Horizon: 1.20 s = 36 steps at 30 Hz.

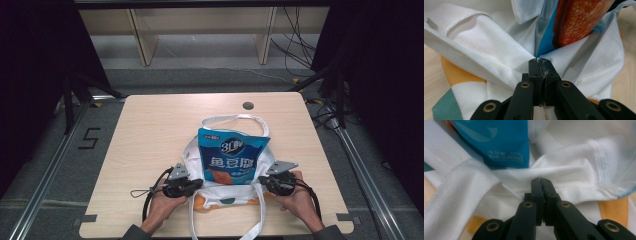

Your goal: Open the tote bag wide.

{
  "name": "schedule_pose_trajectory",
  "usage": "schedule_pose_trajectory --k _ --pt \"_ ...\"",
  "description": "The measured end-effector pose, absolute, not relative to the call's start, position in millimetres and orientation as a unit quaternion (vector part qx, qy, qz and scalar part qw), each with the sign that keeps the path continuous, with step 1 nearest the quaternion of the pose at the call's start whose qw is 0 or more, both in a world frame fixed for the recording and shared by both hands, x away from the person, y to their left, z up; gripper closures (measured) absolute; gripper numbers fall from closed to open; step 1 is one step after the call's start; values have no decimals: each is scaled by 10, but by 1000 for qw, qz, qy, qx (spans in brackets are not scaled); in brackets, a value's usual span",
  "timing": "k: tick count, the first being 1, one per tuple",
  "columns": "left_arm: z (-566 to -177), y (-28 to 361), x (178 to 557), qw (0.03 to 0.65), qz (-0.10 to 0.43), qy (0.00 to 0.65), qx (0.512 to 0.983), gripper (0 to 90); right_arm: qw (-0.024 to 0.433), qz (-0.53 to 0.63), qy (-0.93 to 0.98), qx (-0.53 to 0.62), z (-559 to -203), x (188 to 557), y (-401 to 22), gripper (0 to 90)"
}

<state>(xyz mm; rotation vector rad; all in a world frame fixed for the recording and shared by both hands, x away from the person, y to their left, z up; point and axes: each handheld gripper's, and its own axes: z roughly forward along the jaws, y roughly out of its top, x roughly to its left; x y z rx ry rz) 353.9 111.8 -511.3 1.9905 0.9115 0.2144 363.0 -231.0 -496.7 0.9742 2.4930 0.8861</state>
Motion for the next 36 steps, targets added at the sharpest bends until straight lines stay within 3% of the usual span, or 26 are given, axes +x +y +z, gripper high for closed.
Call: schedule_pose_trajectory --k 10,19,30,36 --pt "-5154 1083 3639 436 108 367 815 892 163 317 868 345 -4988 3900 -2277 900" --pt "-5167 1158 4050 432 139 396 798 892 172 322 860 358 -5004 4286 -2137 900" --pt "-5181 1255 4310 456 126 427 770 889 175 330 852 367 -5011 4595 -2039 896" --pt "-5004 1327 4217 476 129 431 756 734 166 374 826 388 -4898 4542 -2153 738"
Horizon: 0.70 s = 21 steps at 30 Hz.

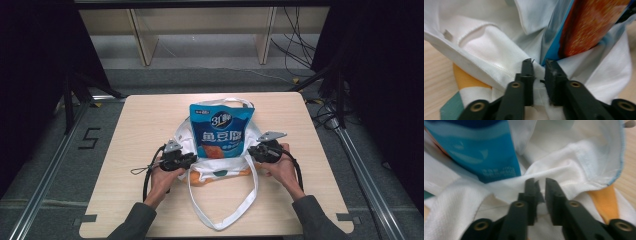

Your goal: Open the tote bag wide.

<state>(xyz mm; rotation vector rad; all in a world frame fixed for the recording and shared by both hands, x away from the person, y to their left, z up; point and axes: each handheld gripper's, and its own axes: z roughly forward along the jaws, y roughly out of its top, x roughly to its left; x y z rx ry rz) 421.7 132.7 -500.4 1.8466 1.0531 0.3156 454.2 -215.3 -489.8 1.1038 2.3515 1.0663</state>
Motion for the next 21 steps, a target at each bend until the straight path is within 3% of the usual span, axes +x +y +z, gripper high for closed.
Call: schedule_pose_trajectory --k 4,9,13,21 --pt "-4868 1402 4065 477 140 431 753 575 192 372 825 379 -4781 4425 -2211 633" --pt "-4712 1506 3873 502 142 433 735 441 197 396 806 393 -4672 4281 -2268 506" --pt "-4658 1577 3686 506 130 421 741 369 193 400 805 394 -4627 4120 -2303 473" --pt "-4720 1688 3372 505 134 426 739 310 188 407 806 387 -4623 3722 -2411 416"
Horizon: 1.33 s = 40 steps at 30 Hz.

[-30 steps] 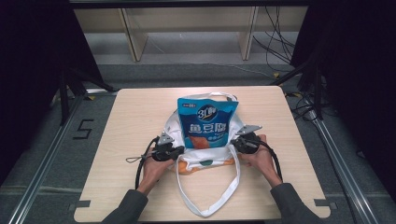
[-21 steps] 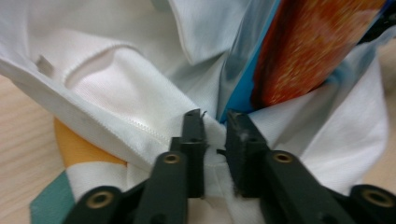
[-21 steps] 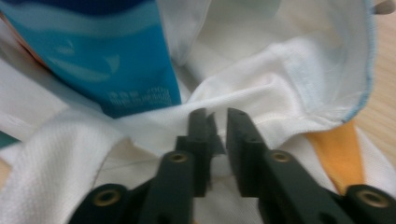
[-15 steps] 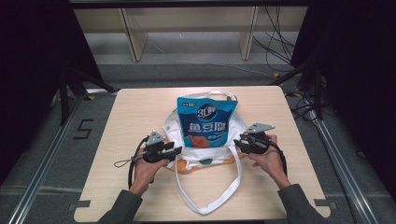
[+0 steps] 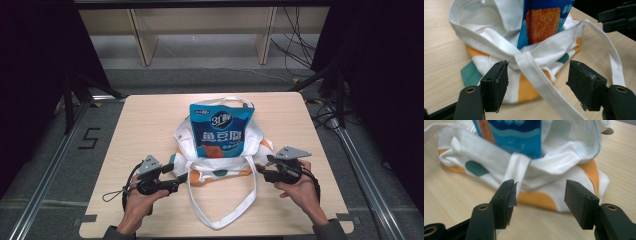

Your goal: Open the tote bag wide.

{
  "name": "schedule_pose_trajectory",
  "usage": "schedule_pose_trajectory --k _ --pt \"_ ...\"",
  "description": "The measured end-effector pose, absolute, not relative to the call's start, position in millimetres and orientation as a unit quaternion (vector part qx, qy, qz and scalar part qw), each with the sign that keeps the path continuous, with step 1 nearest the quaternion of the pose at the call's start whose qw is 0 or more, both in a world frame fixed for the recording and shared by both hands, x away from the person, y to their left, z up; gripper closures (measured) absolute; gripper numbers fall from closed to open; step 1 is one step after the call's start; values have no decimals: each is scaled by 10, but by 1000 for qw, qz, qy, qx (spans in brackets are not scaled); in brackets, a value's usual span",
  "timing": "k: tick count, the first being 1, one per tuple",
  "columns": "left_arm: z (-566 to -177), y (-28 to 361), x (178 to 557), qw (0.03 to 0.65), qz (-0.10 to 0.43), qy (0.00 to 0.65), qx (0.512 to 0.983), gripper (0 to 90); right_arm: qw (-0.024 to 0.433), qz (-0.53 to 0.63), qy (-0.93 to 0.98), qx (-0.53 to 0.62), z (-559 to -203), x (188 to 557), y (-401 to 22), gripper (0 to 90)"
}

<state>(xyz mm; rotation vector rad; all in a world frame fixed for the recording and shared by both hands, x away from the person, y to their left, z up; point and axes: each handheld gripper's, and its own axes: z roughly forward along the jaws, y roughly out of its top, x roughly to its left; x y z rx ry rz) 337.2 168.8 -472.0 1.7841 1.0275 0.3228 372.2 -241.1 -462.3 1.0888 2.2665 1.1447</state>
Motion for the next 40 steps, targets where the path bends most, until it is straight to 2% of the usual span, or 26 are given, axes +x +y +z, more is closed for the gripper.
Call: schedule_pose_trajectory --k 2,6,8,14,27,29,32,37,40 --pt "-4782 1690 3319 498 129 426 744 307 175 403 804 400 -4644 3620 -2449 410" --pt "-4897 1668 3204 486 156 420 750 304 172 402 802 406 -4706 3466 -2554 393" --pt "-4942 1655 3158 485 143 426 750 297 184 392 810 395 -4736 3398 -2603 380" --pt "-4961 1611 2986 479 143 409 764 254 157 387 816 400 -4800 3162 -2624 354" --pt "-5012 1487 2725 475 127 389 779 238 147 380 831 379 -4886 3007 -2650 329" --pt "-5011 1484 2715 471 129 383 784 239 127 379 835 378 -4896 2975 -2647 325" --pt "-5015 1479 2729 471 129 383 784 237 137 375 841 367 -4911 2947 -2648 321" --pt "-5014 1493 2729 463 133 387 786 235 117 362 839 390 -4926 2911 -2618 320" --pt "-5021 1502 2748 466 132 388 784 235 129 368 840 378 -4936 2940 -2644 320"
